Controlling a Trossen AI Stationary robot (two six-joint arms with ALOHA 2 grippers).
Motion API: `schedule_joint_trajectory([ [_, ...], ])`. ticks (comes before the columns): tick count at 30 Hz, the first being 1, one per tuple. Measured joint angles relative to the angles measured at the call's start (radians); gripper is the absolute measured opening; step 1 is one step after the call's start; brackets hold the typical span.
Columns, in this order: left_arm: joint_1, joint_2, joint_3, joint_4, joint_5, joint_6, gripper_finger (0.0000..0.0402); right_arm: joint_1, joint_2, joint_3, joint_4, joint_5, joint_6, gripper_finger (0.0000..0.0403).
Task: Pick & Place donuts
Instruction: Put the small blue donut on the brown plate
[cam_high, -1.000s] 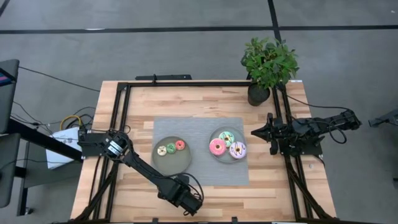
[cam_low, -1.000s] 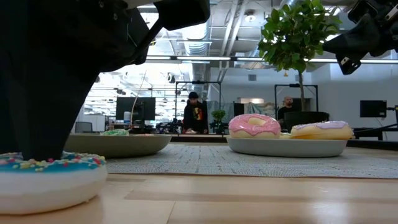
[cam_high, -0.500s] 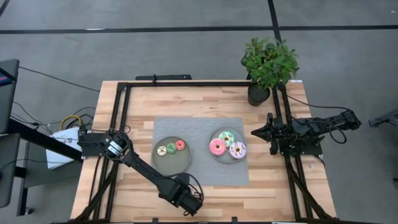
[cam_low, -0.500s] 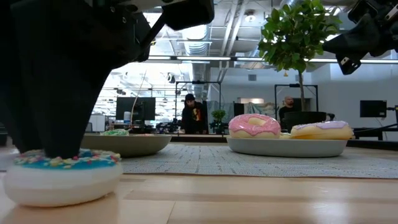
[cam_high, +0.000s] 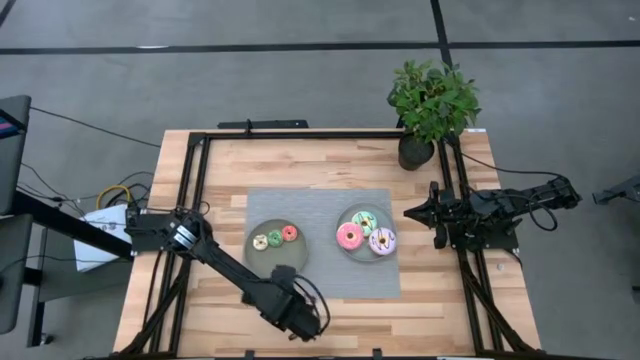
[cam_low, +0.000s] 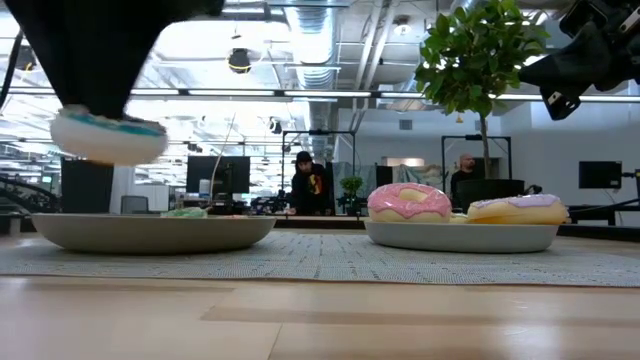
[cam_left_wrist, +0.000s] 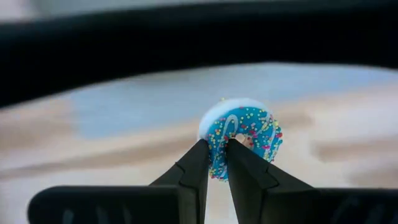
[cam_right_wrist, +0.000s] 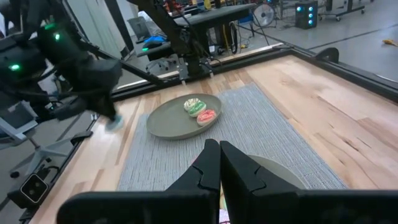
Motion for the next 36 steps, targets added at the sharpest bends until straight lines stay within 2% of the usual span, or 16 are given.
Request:
schedule_joint_trajectory([
  [2,0.013,0.0,0.021,-0.136,-0.003,-0.001,0.0045,0.0,0.0,0.0,0.0,0.0,0.0,0.0],
  [4,0.034,-0.003,0.027,-0.166,-0.013,0.03,0.0045,0.0,0.0,0.0,0.0,0.0,0.0,0.0],
  [9,0.099,-0.012,-0.002,-0.157,-0.083,0.208,0.0045,0.0,0.0,0.0,0.001,-0.002,0.005,0.0],
  [12,0.137,-0.007,-0.039,-0.153,-0.11,0.265,0.0045,0.0,0.0,0.0,0.001,-0.003,0.008,0.0],
  [16,0.168,-0.008,-0.104,-0.147,-0.082,0.328,0.0045,0.0,0.0,0.0,0.001,-0.003,0.008,0.0],
  [23,0.179,-0.007,-0.192,-0.113,-0.02,0.346,0.0045,0.0,0.0,0.0,0.001,-0.003,0.008,0.0],
  [27,0.179,-0.006,-0.205,-0.009,-0.047,0.348,0.0045,0.0,0.0,0.0,0.001,-0.002,0.008,0.0],
  [36,0.21,-0.006,-0.205,-0.025,-0.082,0.401,0.0045,0.0,0.0,0.0,0.001,0.0,0.008,0.0],
])
